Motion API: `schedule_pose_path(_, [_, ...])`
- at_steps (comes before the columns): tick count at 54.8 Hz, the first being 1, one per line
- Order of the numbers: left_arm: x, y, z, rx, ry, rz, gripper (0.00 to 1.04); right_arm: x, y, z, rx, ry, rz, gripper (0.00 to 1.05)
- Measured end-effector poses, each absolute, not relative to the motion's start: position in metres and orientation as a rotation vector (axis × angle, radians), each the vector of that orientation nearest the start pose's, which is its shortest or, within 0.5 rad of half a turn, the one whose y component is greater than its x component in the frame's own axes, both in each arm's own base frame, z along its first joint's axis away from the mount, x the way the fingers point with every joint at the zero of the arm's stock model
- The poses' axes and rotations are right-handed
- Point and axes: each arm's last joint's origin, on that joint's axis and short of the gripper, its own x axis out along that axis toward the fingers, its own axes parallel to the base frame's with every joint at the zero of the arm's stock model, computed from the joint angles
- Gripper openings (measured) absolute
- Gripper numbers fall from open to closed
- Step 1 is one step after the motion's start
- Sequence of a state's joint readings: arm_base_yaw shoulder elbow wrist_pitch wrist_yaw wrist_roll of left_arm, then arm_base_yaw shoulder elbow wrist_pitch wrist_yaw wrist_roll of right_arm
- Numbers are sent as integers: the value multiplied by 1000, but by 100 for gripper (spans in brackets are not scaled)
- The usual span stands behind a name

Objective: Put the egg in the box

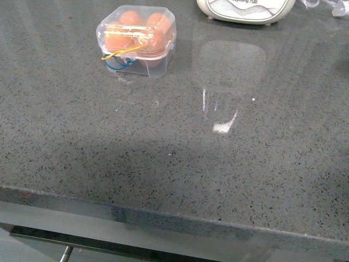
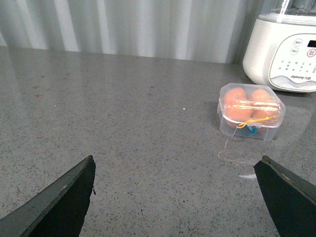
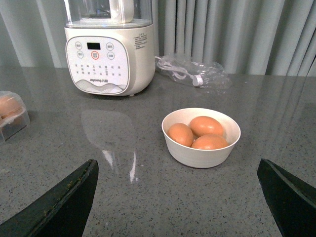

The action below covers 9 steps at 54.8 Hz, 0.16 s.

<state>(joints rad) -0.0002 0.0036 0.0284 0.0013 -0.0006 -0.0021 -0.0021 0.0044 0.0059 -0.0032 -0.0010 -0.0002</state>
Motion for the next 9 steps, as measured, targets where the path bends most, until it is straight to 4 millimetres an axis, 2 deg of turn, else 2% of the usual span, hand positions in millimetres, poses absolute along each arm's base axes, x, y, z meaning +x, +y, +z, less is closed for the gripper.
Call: schedule_pose_path(9, [96,0,173,-2,-26,0,98,98,0,165,0,2,-1,97])
